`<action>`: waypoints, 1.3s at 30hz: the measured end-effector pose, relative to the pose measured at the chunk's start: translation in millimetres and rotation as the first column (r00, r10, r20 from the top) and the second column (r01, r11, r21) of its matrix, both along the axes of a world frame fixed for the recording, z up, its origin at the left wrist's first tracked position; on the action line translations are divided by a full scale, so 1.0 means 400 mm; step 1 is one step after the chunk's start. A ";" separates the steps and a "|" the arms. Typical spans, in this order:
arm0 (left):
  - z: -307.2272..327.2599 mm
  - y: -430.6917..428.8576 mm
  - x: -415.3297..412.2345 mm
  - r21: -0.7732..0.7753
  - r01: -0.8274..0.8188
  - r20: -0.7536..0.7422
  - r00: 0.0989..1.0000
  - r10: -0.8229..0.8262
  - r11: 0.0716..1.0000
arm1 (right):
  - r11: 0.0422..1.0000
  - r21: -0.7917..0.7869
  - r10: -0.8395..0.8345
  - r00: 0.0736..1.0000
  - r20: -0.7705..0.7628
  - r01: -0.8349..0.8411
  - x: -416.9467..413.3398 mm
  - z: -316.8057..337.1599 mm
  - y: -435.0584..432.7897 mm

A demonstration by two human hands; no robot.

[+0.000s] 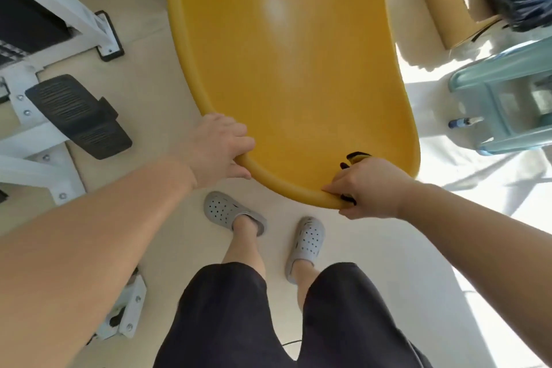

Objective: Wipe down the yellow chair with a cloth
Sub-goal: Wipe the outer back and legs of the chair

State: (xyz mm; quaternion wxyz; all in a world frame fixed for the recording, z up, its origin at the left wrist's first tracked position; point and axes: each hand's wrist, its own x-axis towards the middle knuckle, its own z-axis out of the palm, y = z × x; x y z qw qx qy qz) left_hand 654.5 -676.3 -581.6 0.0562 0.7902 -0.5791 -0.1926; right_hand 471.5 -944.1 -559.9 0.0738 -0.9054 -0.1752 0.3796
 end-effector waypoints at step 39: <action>0.017 -0.127 0.138 0.340 -0.182 0.226 0.968 0.108 0.922 | 0.861 -0.134 -0.422 0.835 0.353 0.491 0.076 0.008 0.058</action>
